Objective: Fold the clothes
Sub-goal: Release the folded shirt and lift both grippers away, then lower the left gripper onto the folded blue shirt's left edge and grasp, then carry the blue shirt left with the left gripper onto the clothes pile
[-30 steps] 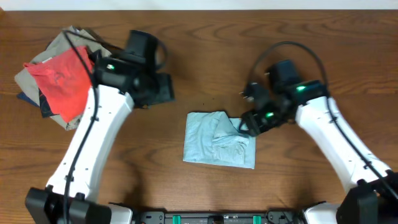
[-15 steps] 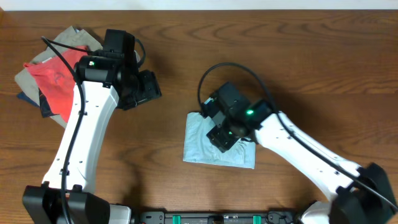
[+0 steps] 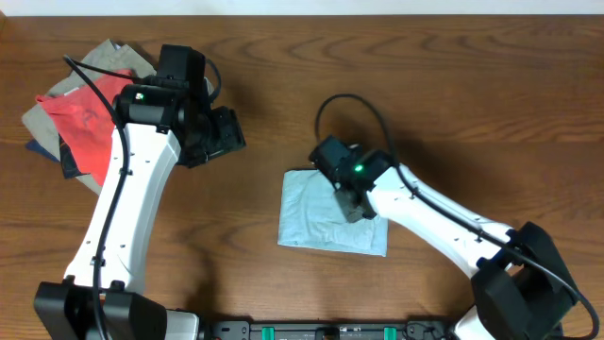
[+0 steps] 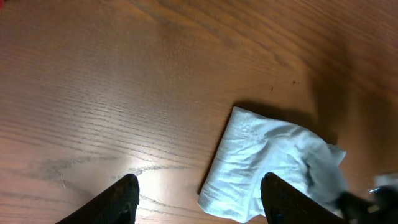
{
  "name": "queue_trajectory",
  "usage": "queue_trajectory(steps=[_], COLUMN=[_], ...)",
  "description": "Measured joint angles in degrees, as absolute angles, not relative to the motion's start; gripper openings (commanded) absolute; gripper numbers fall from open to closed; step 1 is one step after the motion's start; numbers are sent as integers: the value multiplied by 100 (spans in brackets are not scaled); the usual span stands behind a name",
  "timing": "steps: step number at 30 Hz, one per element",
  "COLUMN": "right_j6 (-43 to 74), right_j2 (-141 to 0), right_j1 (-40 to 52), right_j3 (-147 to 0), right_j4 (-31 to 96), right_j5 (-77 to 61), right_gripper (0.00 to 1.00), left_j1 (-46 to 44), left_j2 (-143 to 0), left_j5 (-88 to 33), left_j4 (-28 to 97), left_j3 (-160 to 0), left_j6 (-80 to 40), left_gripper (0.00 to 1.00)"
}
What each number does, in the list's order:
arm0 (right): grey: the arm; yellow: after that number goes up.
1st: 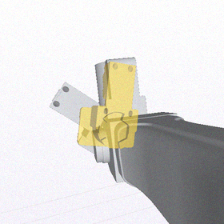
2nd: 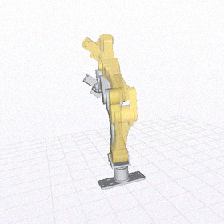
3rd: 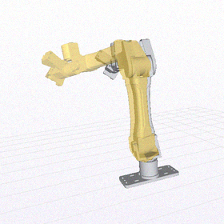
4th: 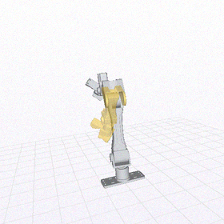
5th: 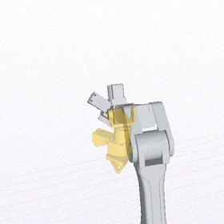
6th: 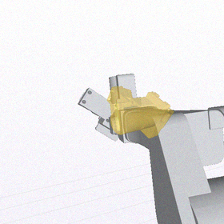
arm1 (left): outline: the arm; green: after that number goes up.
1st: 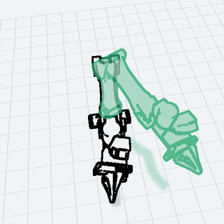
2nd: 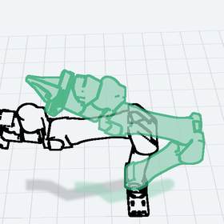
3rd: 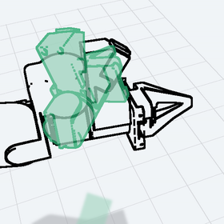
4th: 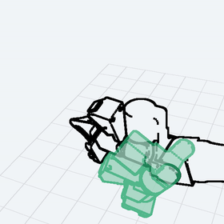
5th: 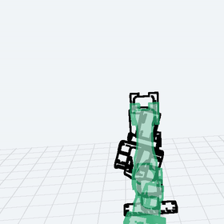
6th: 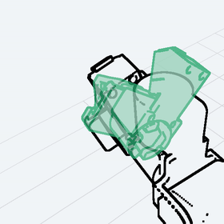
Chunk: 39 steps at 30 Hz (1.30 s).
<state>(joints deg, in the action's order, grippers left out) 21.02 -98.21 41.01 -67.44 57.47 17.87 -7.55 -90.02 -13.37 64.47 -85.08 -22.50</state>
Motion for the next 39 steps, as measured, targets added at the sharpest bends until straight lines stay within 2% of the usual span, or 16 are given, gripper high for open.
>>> queue_trajectory(steps=[2,3,4,9,14,19,22,33,34,36,37,39], right_j6=[2364,2434,2504,2622,2705,2829,2814,2593,2582,2556,2539,2519], right_j2=[-9821,-9821,-9821,-9821,-9815,-9478,-8993,-8025,-8001,-7972,-7972,-7972], right_j1=[3885,3767,3640,3122,2821,2602,2408,1769,1699,1619,1566,1518], right_j3=[-6744,-6744,-6744,-6744,-6744,-6744,-6744,-6744,-6744,-6744,-6744,-6744], right_j4=[5852,5900,5966,6348,6390,6383,6383,6410,6420,6466,6501,6547], right_j5=[2045,2123,2196,2414,2429,2383,2383,2012,1990,1968,1942,1911], right_gripper=[43,51,53,51,54,60,66,68,68,68,68,68], left_j1=[-755,-755,-755,-777,-934,-1186,-1315,-1651,-1708,-1855,-1951,-2112], left_j2=[-9002,-9002,-9002,-9002,-9002,-9002,-9019,-9937,-10049,-10254,-10342,-10447], left_j5=[-1339,-1339,-1339,-1339,-1459,-2067,-2502,-3242,-3317,-3459,-3514,-3583], left_j4=[6475,6499,6517,6536,6257,5450,4897,3701,3605,3485,3437,3358], left_j3=[-8503,-8497,-8479,-8219,-7706,-7076,-6639,-5841,-5841,-5841,-5841,-5839], left_j6=[-2250,-2250,-2250,-2237,-2025,-1579,-1437,-1315,-1308,-1313,-1343,-1306], left_gripper=[65,65,65,69,77,86,87,86,85,68,54,10])
